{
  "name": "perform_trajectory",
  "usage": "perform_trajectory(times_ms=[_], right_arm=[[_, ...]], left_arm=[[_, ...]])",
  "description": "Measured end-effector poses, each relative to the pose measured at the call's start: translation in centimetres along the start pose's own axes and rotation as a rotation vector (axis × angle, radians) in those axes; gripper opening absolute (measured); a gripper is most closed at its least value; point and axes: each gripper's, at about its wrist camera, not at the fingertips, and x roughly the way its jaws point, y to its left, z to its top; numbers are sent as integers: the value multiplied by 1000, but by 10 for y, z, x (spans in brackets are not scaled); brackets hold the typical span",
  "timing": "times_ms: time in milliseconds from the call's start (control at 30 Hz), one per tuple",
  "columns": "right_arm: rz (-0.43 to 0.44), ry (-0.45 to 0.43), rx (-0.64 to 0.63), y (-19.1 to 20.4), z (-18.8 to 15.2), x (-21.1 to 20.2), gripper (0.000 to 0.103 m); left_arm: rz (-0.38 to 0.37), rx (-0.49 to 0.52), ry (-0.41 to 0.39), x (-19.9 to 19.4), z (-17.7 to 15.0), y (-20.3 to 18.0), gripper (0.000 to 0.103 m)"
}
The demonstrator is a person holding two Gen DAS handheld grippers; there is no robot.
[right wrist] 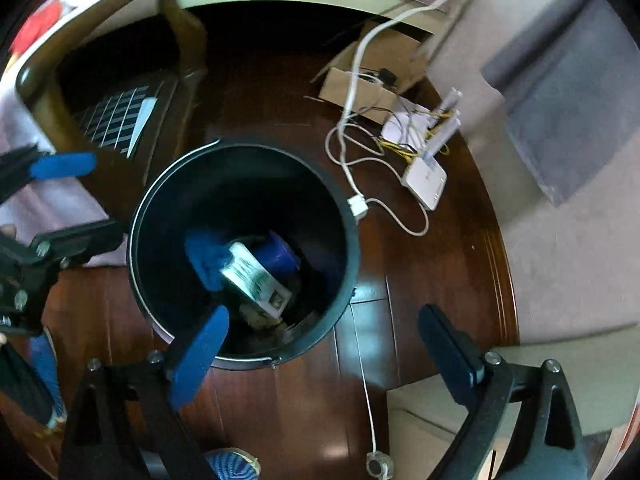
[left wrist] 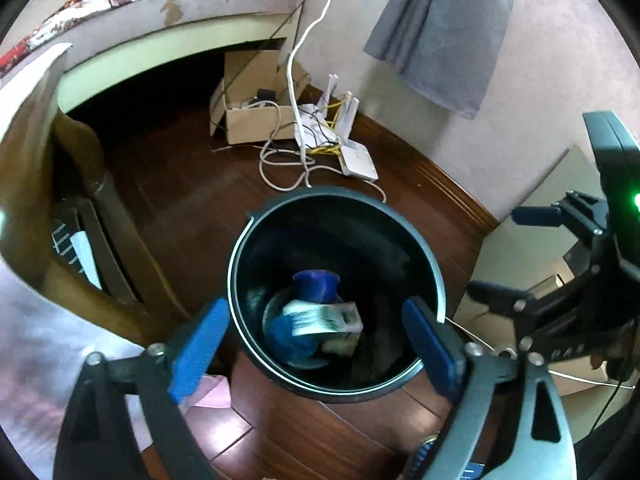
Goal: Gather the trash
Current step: 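Open both tools to drop the blue cloth and carton into the bin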
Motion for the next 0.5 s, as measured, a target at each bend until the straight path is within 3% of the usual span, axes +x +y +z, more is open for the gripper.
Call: perform_trajectory(times_ms=[500], right_arm=[[-9,-86,113,-16,9,-45,102]], left_arm=[[85,36,-99,-61,14,-8,99]])
